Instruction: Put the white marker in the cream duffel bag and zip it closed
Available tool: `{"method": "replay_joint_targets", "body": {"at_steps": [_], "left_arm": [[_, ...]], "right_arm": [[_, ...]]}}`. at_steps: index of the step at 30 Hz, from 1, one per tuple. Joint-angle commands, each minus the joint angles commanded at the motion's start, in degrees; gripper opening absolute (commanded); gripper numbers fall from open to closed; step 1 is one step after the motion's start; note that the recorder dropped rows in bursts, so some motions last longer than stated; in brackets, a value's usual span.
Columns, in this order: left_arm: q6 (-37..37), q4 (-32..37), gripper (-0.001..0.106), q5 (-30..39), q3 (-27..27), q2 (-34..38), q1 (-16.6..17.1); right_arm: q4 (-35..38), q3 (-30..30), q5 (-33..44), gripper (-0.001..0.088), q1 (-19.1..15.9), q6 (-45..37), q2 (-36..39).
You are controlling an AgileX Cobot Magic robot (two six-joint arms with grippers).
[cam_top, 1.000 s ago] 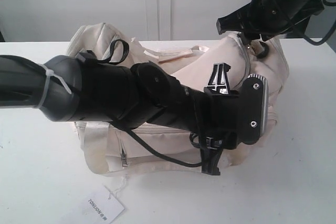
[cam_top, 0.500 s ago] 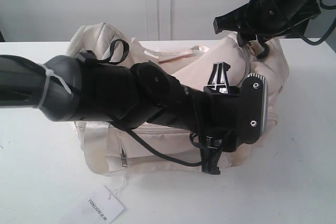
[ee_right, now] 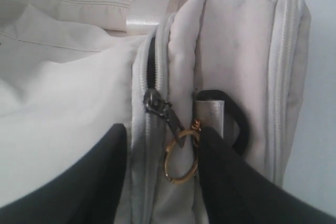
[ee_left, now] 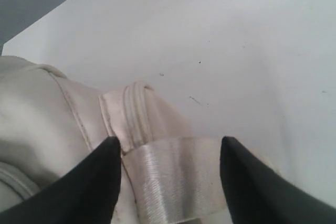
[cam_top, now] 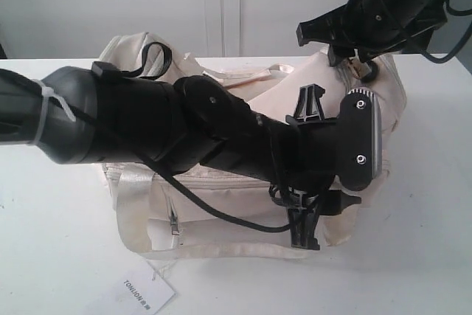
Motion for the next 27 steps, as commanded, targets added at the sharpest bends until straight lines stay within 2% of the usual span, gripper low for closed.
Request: {"method": "replay_joint_targets", "body": {"at_steps": [3,9,16,22,27], "left_arm": [[-1.81,0.00,0.060,1.04,0.00,-0.77,0.00],[-7.11,0.24,0.060,8.53,0.00,-1.72,0.00],[-11.47,1.44,0.060,13.72,0.10,-2.33,0.00],[-22.27,11.55,0.060,19.56,0.10,-3.25,0.00],[-35.26,21.80,0.057,24.75,0.10,-6.44,0.00]], "right_arm": [[0.00,0.00,0.00,0.0434,0.00,0.00,0.00],[0.14,0.00,0.00,0.0434,0.00,0.00,0.00],[0.15,0.00,0.22,0.0434,0.00,0.00,0.00],[0.15,0.00,0.46,0.0434,0.00,0.00,0.00],[0.15,0.00,0.58,0.0433,0.00,0.00,0.00]]}}
